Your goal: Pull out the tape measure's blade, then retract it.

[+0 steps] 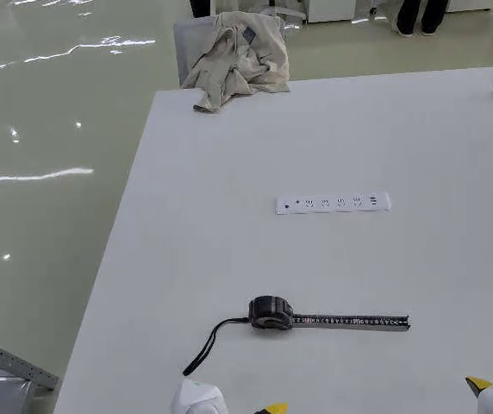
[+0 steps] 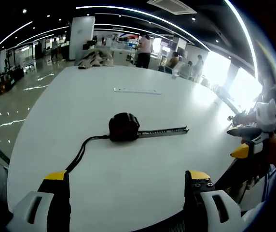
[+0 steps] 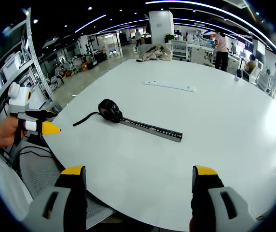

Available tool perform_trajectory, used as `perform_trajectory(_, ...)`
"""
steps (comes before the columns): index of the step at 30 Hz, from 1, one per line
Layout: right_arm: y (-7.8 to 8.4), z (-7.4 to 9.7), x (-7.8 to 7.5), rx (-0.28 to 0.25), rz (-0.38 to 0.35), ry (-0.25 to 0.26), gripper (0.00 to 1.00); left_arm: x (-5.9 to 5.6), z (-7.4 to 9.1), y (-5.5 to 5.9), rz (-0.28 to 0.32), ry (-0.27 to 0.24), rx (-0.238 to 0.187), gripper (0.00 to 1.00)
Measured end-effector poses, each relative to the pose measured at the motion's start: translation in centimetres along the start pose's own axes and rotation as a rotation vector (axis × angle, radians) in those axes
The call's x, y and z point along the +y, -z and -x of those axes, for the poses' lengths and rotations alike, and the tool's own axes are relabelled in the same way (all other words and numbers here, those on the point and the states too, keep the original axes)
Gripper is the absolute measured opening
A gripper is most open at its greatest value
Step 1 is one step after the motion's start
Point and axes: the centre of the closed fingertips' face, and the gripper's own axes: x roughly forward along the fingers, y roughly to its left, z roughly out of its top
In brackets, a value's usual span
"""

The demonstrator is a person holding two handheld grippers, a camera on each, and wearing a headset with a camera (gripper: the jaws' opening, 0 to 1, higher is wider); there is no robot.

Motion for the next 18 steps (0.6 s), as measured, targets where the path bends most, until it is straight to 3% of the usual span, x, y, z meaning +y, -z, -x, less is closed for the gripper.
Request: perform_trajectory(18, 0.2, -1.7, -1.2, 0.025, 0.036, -0.014, 0.91, -1.0, -2.4, -1.4, -0.011, -0.007, 0.004, 0.97)
